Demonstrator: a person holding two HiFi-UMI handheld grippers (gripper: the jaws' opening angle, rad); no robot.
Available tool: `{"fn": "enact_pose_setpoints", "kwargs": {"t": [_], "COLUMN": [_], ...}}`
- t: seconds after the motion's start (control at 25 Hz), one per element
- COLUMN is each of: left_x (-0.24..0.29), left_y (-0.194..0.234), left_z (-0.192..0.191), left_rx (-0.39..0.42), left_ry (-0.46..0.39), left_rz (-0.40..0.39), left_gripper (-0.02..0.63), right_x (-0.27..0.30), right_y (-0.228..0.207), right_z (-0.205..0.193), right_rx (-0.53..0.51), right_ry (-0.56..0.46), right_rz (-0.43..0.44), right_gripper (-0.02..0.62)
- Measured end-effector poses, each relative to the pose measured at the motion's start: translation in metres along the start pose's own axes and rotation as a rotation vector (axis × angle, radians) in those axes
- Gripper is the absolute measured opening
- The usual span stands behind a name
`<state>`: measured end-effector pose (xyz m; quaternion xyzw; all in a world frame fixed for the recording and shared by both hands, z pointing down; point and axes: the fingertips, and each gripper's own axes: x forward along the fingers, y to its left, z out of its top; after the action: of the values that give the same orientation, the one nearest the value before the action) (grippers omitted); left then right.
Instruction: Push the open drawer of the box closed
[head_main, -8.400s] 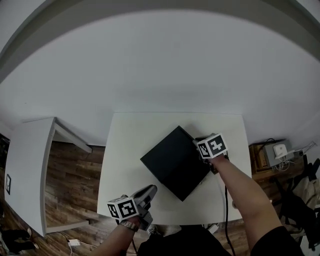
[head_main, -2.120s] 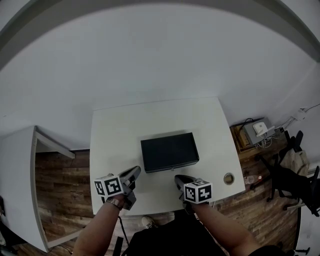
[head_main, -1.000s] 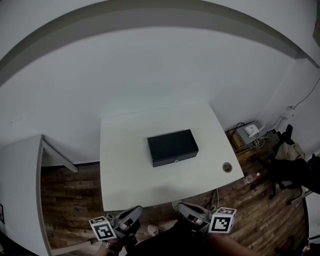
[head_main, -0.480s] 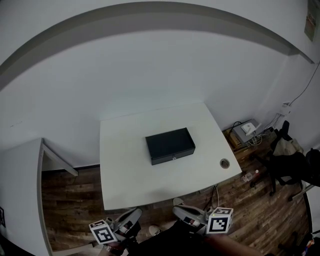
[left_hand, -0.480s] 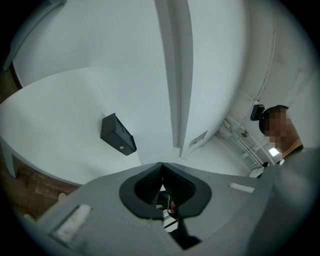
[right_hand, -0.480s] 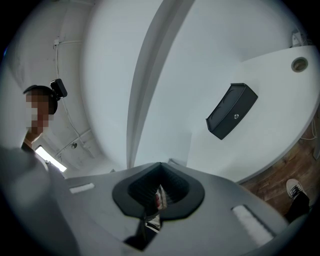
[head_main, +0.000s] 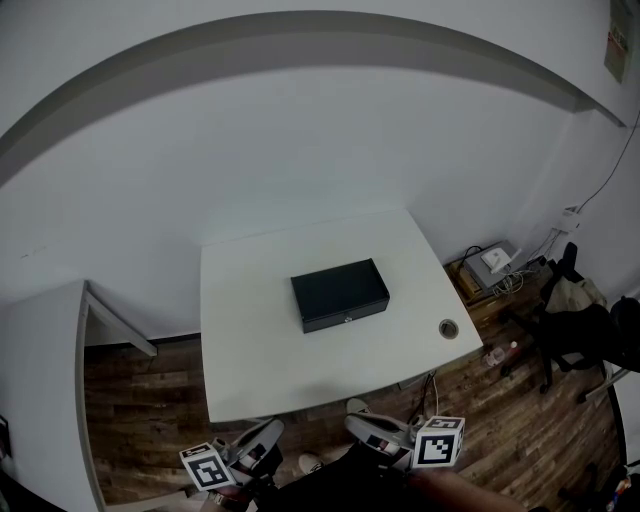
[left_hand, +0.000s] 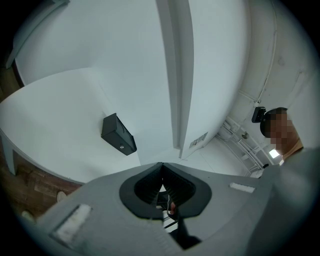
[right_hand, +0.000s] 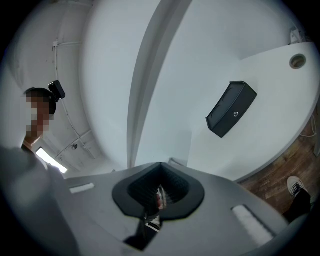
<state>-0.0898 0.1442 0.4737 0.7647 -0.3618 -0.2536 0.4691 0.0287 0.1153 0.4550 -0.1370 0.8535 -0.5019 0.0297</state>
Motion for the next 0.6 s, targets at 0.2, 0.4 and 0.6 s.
{"fn": "enact_pose_setpoints", "kwargs": {"t": [0.2, 0.4, 0.6], "left_x": [-0.0005, -0.003, -0.0026], "left_y": [0.0009, 0.0037, 0.0042], "left_z": [-0.0006, 0.0011, 0.0006], "left_rx": [-0.01, -0.011, -0.011], "left_ry": [-0.002, -0.01, -0.015], "left_rz": [-0.001, 0.012, 0.019], "left_gripper": [0.0, -0.001, -0.002], "right_x": [0.0011, 0.0032, 0.0028], "right_y": [-0.0009, -0.0024, -0.003], "right_z": [-0.0005, -0.0016, -0.0003], "right_rx": [0.001, 0.005, 0.004], "right_ry": [0.004, 0.012, 0.015], "right_rz": [-0.007, -0.009, -0.008], "right_gripper": [0.003, 0.003, 0.003]}}
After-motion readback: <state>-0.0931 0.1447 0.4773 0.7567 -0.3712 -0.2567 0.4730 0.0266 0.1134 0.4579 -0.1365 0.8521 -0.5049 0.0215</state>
